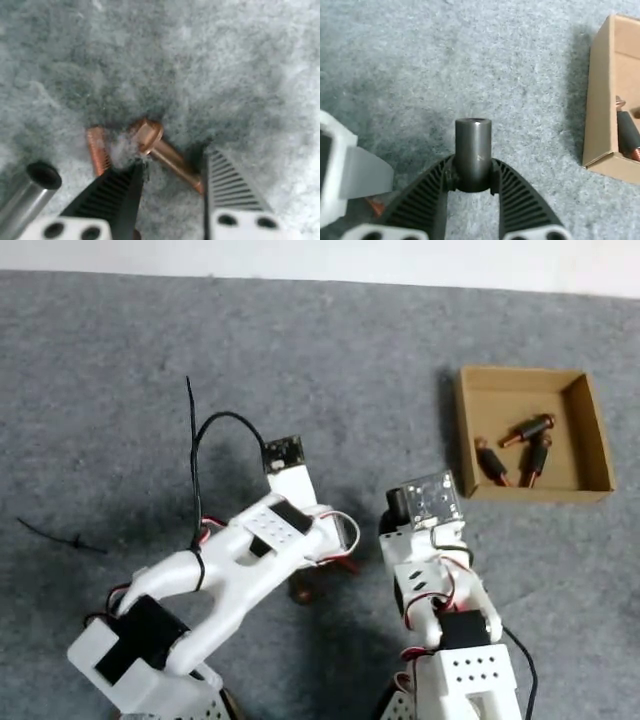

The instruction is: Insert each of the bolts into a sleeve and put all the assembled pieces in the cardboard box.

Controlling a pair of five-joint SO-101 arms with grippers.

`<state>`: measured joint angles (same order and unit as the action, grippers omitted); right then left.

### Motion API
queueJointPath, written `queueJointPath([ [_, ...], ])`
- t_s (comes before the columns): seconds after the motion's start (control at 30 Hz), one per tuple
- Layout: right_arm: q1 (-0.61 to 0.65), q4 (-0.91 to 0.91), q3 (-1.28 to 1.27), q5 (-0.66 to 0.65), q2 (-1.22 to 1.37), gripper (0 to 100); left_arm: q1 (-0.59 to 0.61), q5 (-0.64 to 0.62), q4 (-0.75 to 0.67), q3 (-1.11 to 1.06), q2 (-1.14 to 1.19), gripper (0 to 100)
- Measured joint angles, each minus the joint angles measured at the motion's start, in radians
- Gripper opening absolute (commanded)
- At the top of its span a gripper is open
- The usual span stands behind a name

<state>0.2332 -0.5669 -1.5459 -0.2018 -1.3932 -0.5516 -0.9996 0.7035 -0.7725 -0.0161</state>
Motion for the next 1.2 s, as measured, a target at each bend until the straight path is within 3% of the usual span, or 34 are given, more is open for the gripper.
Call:
queueJointPath([
  [0.3,0.0,0.066,-0.061,0.0,-0.003,0.4,0.031,0.009,-0.003,0.009,-0.006,0],
  [0.47,0.012,0.081,-0.081,0.0,-0.003,0.4,0.094,0.048,0.0,-0.049,-0.12,0],
  [0.67,0.092,0.081,-0.081,0.0,-0.003,0.4,0.17,0.049,-0.035,-0.218,-0.423,0],
  [1.03,0.256,0.081,-0.081,0.0,-0.003,0.4,0.269,0.097,-0.342,-0.624,-1.022,0],
  [1.2,0.334,0.081,-0.081,0.0,-0.003,0.4,0.275,0.101,-0.416,-0.778,-1.295,0],
])
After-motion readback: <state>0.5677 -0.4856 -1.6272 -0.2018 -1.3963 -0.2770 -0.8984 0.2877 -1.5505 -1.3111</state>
